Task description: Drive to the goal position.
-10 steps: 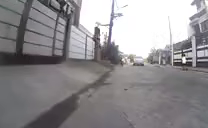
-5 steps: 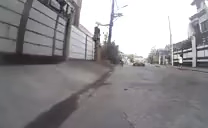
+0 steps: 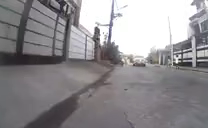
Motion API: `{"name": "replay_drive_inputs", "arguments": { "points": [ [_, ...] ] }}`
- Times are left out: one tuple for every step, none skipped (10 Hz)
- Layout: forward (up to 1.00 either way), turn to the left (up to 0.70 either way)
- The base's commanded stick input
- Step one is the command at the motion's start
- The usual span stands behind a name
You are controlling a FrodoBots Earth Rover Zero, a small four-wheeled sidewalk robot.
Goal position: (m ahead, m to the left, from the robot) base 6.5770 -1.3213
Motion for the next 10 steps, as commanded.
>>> {"name": "replay_drive_inputs", "arguments": {
  "points": [
    [1.00,0.01],
    [1.00,0.01],
    [1.00,0.01],
    [1.00,0.01],
    [1.00,0.01],
    [1.00,0.01],
    [1.00,0.01],
    [1.00,0.01],
    [1.00,0.01],
    [1.00,0.01]
  ]
}}
